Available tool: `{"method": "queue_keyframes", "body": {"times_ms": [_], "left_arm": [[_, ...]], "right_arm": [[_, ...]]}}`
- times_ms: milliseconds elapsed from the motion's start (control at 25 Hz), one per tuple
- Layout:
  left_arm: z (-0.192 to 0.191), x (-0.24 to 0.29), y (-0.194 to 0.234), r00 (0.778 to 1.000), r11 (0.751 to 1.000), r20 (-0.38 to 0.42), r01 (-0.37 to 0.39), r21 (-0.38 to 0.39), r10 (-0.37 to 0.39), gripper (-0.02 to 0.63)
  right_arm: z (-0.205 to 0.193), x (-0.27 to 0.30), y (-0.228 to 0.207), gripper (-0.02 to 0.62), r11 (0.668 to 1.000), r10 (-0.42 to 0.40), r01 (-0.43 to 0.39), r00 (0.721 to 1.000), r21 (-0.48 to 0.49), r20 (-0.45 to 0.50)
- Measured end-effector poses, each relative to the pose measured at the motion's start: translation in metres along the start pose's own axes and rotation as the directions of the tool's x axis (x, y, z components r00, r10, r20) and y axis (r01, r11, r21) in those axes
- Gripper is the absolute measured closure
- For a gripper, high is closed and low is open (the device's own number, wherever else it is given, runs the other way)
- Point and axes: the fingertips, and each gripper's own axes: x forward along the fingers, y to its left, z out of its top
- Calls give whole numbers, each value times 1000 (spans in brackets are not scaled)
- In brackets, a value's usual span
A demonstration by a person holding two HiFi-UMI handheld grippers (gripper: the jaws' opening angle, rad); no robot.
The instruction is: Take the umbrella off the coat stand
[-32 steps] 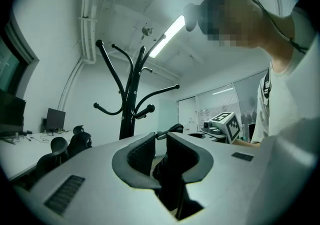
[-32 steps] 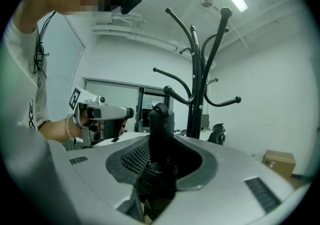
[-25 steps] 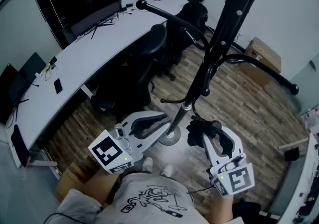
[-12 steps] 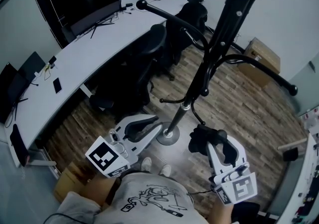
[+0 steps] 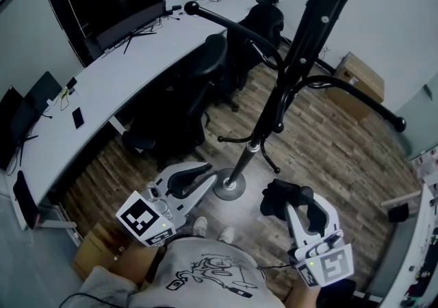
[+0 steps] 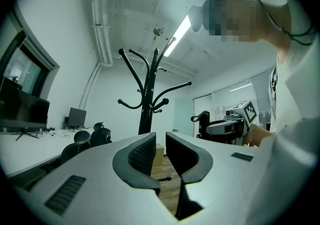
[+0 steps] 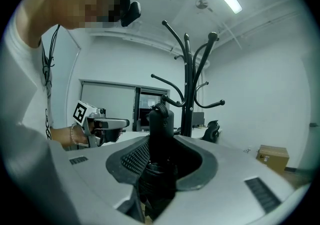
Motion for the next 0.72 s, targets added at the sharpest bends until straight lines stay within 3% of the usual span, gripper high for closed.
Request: {"method": "queue_keyframes", "body": {"times_ms": [720], "left_arm": [[1, 7, -4, 1000, 1000, 7, 28, -14, -28, 528]], "right_arm": [[2, 2, -4, 448, 1000, -1, 1, 1000, 3, 0]]}}
